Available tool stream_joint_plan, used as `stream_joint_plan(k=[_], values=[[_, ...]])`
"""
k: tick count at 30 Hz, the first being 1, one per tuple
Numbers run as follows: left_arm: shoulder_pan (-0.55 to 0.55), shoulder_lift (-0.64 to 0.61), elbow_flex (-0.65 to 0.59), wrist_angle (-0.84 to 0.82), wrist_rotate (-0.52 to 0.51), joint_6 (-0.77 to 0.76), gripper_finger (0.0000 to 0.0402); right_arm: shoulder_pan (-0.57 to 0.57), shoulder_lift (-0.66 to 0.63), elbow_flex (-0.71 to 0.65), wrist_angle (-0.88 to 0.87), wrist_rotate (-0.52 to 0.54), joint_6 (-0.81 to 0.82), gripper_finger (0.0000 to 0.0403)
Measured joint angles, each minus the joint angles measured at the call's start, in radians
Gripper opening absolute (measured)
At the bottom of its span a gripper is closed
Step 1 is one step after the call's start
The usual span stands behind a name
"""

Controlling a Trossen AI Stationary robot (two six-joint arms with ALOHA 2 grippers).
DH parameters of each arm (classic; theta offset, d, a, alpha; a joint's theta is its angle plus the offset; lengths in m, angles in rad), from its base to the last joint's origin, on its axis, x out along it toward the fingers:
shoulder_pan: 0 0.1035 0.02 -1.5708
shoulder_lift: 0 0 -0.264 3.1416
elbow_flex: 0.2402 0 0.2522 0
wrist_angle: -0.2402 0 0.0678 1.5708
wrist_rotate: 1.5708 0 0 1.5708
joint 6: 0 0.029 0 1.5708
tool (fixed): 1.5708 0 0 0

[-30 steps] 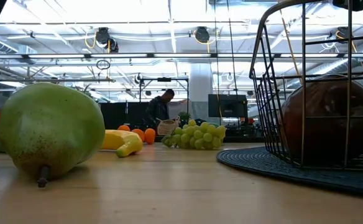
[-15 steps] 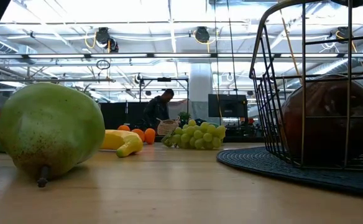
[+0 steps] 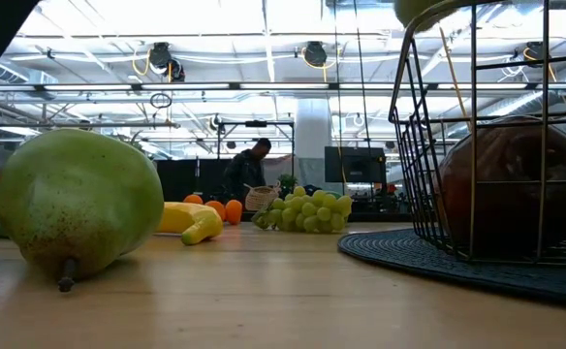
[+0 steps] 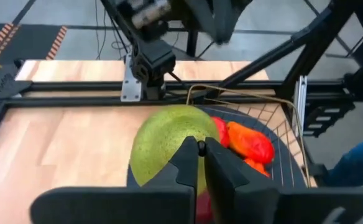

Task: Build produce basket
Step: Put the bottom pear into the gold wire basket

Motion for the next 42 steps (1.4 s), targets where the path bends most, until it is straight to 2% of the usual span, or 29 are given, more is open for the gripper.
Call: stream_joint_plan(k=[5, 11, 16, 22, 28, 37, 42], values=[[-0.002, 0.059, 0.0, 0.034, -0.005, -0.068, 0.0013, 0.0, -0.015, 0.04, -0.006, 0.002, -0.116, 0.0001], [-0.023, 0.115, 0.0, 0.064, -0.001, -0.079, 0.0018, 0.0, -0.043, 0.057, -0.013, 0.002, -0.239, 0.0001], [-0.047, 0.157, 0.0, 0.124, 0.039, -0.093, 0.0007, 0.0, -0.074, 0.057, -0.067, -0.002, -0.221, 0.0001], [-0.067, 0.183, 0.0, 0.164, 0.045, -0.092, 0.0027, 0.0, -0.086, 0.057, -0.11, -0.004, -0.188, 0.0001], [-0.067, 0.233, -0.001, 0.209, 0.052, -0.105, 0.0014, 0.0, -0.085, 0.057, -0.142, -0.005, -0.188, 0.0001], [-0.059, 0.296, 0.0, 0.254, 0.117, -0.096, 0.0031, 0.0, -0.085, 0.057, -0.175, -0.006, -0.188, 0.0001], [-0.061, 0.326, 0.001, 0.267, 0.16, -0.101, 0.0025, 0.0, -0.085, 0.057, -0.177, -0.006, -0.187, 0.0001]])
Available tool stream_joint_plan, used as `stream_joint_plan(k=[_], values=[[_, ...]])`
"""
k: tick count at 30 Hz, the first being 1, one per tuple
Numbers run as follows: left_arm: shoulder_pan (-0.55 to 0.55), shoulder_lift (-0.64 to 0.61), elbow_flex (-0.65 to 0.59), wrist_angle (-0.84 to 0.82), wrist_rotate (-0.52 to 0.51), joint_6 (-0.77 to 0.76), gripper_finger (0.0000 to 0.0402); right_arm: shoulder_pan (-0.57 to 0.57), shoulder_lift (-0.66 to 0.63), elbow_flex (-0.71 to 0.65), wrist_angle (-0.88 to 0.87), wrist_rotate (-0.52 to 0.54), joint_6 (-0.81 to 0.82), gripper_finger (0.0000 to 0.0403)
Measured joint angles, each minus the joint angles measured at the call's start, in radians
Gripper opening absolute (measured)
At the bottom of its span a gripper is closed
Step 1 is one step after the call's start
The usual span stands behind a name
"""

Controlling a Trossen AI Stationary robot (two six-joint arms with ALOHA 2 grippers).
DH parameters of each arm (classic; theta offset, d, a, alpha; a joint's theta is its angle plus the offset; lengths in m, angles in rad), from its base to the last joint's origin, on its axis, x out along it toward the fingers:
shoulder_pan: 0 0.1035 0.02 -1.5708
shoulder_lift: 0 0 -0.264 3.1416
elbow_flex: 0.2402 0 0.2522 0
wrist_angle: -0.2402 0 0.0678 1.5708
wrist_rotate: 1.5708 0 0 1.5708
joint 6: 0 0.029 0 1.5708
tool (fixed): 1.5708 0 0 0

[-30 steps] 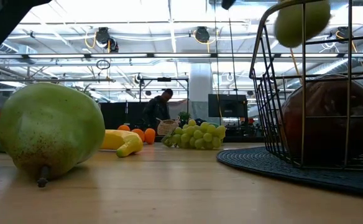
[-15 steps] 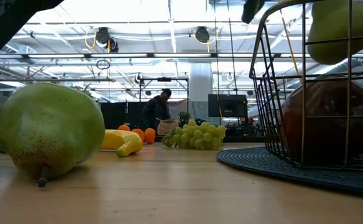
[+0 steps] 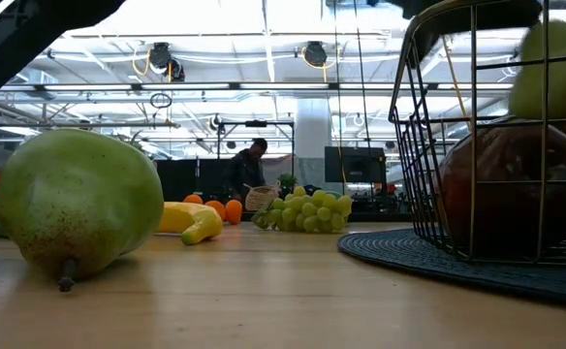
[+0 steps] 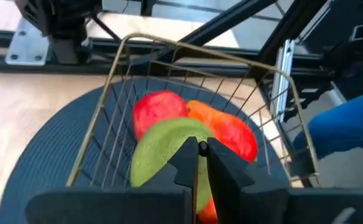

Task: Build produce basket
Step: Put the bottom pear into the gold wire basket

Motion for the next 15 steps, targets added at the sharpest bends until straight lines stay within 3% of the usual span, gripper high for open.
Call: stream_joint_plan(k=[6, 15], values=[[-0.007, 0.027, -0.001, 0.0, -0.011, -0.003, 0.0022, 0.0, 0.0, 0.0, -0.006, 0.0, 0.006, 0.0001], [-0.007, 0.037, -0.004, 0.001, -0.018, 0.009, 0.0098, 0.0, 0.001, 0.0, -0.006, 0.0, 0.01, 0.0001]])
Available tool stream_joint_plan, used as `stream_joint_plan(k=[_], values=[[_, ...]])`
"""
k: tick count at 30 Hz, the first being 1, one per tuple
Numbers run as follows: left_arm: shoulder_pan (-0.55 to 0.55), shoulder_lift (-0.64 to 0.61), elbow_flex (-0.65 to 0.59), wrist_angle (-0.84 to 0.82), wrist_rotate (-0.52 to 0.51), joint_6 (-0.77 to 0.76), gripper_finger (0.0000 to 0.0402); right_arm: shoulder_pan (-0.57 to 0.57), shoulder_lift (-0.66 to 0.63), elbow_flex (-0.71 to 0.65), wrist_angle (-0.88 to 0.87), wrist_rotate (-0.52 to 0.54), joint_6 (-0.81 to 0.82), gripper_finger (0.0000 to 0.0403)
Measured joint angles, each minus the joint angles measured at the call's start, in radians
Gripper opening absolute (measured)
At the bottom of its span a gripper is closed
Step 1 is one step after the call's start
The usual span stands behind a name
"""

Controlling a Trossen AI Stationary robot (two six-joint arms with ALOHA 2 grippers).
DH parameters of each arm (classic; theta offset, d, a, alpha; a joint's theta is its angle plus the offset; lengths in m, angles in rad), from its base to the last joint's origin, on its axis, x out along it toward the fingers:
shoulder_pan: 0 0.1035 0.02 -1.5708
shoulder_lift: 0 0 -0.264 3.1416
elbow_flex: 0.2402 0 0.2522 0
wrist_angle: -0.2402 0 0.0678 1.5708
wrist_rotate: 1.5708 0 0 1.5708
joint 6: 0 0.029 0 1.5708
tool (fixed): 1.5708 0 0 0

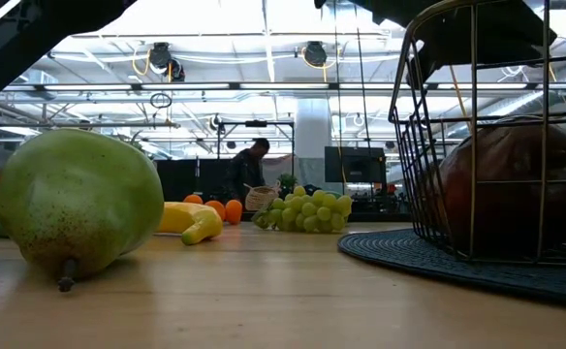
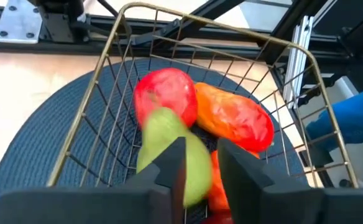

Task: Build produce basket
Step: Put the bottom pear into the gold wire basket, then put the pear into the gold wire basket

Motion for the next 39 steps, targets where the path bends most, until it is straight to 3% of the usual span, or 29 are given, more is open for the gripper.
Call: stream_joint_plan(k=[6, 10, 18, 27, 32, 39], values=[[0.009, -0.015, -0.001, -0.01, 0.0, -0.06, 0.0156, 0.0, 0.0, 0.0, -0.005, 0.0, 0.001, 0.0001], [0.033, -0.073, 0.0, -0.043, -0.001, -0.129, 0.0172, 0.0, 0.0, 0.0, -0.023, 0.0, 0.012, 0.0001], [0.073, -0.207, 0.0, -0.262, -0.047, -0.155, 0.0175, 0.0, 0.0, -0.001, -0.105, 0.002, 0.087, 0.0001], [0.103, -0.311, 0.0, -0.664, -0.14, -0.182, 0.0175, 0.0, 0.001, -0.001, -0.137, 0.007, 0.129, 0.0001], [0.111, -0.308, -0.005, -0.922, -0.155, -0.207, 0.0175, 0.0, 0.003, -0.001, -0.134, 0.092, 0.162, 0.0001], [0.107, -0.32, -0.109, -0.992, -0.206, -0.2, 0.0175, 0.0, 0.019, -0.001, -0.133, 0.209, 0.242, 0.0001]])
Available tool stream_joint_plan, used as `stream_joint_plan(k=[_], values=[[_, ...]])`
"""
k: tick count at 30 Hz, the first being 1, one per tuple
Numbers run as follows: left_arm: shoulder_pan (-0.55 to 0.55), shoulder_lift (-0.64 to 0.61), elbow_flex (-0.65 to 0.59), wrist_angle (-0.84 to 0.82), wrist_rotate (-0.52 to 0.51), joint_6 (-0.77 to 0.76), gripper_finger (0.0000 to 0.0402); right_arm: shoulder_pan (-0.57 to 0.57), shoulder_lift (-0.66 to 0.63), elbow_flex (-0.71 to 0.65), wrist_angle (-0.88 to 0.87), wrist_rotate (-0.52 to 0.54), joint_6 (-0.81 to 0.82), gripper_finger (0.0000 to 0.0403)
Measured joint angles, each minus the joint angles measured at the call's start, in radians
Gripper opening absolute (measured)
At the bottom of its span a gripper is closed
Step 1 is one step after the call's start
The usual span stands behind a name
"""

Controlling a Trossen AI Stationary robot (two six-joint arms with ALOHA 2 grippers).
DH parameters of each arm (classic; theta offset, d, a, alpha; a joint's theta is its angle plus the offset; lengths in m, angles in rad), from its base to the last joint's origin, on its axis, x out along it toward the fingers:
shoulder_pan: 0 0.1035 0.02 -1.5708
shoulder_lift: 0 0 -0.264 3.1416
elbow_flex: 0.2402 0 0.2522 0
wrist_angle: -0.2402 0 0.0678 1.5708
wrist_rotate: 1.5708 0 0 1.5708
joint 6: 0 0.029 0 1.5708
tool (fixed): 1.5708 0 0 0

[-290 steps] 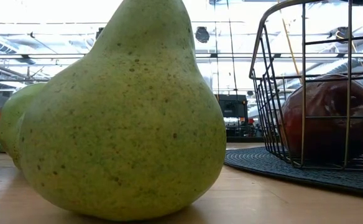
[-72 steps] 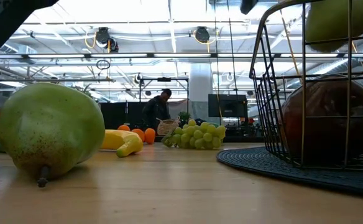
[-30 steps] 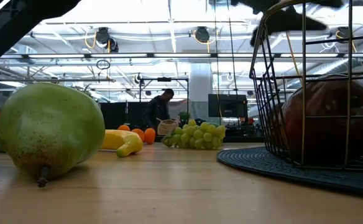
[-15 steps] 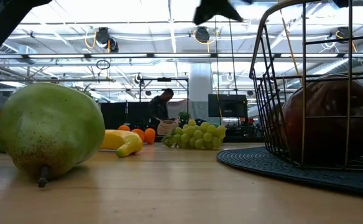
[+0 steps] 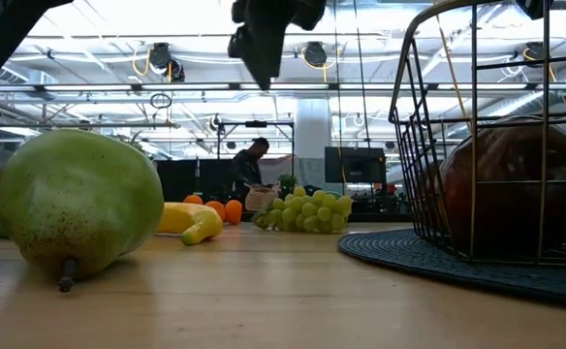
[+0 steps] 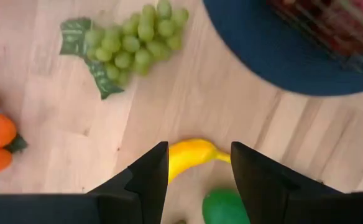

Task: Build produce basket
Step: Put the pear into the gold wire basket

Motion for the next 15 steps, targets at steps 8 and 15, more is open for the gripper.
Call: stream_joint_plan(k=[8, 15], values=[[-0.017, -0.069, -0.211, 0.126, 0.013, -0.113, 0.0175, -0.036, 0.011, 0.0, -0.016, 0.005, -0.006, 0.0001], [-0.073, -0.215, -0.403, 0.282, 0.022, -0.306, 0.0175, -0.108, 0.011, 0.0, -0.139, 0.004, -0.006, 0.0001]])
